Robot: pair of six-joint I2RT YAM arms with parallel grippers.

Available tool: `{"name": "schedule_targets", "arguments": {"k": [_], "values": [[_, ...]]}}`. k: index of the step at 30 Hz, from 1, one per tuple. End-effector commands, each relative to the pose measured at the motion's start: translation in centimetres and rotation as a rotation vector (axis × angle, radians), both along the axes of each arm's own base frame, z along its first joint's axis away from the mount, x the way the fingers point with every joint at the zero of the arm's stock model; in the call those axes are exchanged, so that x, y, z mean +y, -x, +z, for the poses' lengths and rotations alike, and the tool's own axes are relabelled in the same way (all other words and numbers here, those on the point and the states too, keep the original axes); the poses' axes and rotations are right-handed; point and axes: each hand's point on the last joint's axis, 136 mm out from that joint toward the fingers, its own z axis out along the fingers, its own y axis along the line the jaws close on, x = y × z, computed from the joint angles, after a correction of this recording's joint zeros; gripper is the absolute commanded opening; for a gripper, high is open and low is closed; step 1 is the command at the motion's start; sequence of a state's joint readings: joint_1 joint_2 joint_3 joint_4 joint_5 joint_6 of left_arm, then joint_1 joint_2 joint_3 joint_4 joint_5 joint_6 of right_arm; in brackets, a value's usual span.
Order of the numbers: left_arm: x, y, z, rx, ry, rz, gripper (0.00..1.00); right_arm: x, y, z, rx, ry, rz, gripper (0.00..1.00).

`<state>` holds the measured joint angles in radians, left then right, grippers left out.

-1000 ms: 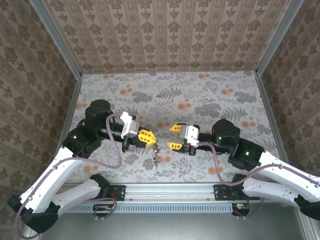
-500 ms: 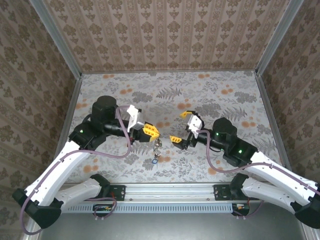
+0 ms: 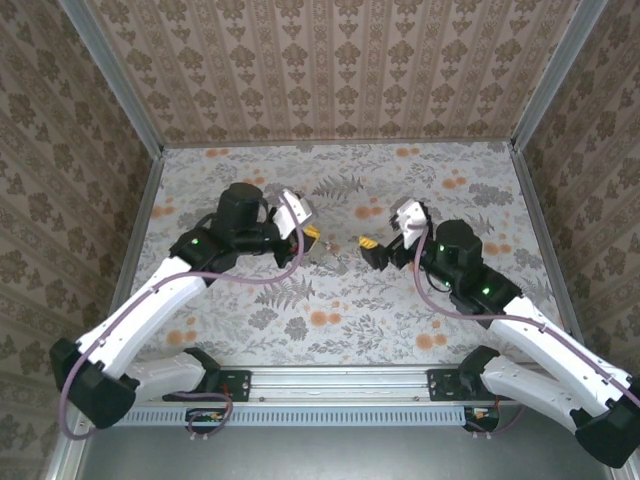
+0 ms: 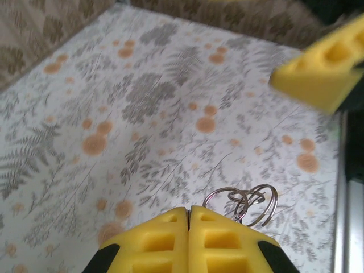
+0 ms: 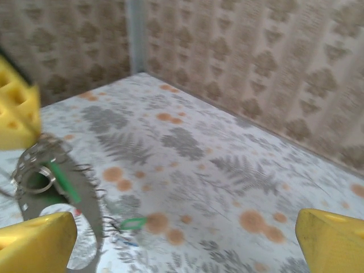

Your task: Put the keys on the keyring

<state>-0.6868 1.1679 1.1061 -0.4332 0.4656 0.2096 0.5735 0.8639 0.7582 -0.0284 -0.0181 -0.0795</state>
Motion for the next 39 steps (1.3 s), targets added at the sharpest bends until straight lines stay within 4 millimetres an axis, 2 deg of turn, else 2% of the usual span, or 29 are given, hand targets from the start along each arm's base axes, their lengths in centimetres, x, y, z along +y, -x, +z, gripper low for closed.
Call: {"name": "schedule_targets", "arguments": {"k": [1,6,12,15,19,25,31,33,35,39], "values": [[-0.8,-2.0,0.7,-0.011,-0.017,0.068,0.00,-3.5,-1.4,0.4,0.068,-0.077,-0.161,1.00],[-2.5,-4.4,-1.9,0.036,-0.075,0.099,0.00,-5.4,-1.8,0.1,0.091,-0.133,-0.212,1.00],[-5.7,-7.6,-5.0,0.087,-0.106,0.101,0.00,-5.8,-2.4,-1.3,0.151,-0.132,-0.232,1.00],[-7.4,-9.6,-7.1,0.115,-0.133,0.104,0.00,-6.2,-2.7,-1.8,0.169,-0.129,-0.245,1.00],[-9.6,-12.2,-11.6,0.197,-0.201,0.106,0.00,-6.6,-3.0,-2.3,0.182,-0.133,-0.258,1.00],[-11.7,-14.4,-16.1,0.264,-0.233,0.130,0.00,-8.4,-2.7,-2.6,0.155,-0.169,-0.308,1.00],[-12.7,-15.1,-19.2,0.328,-0.251,0.135,0.00,-9.2,-2.7,-3.0,0.139,-0.199,-0.329,1.00],[-12.9,-15.2,-20.1,0.354,-0.264,0.140,0.02,-9.0,-3.0,-3.6,0.159,-0.197,-0.324,1.00],[-13.0,-15.1,-20.1,0.370,-0.258,0.138,0.06,-9.0,-3.2,-4.1,0.181,-0.200,-0.333,1.00],[-12.6,-14.9,-18.0,0.348,-0.236,0.152,0.31,-9.6,-3.5,-4.3,0.188,-0.213,-0.363,1.00]]}}
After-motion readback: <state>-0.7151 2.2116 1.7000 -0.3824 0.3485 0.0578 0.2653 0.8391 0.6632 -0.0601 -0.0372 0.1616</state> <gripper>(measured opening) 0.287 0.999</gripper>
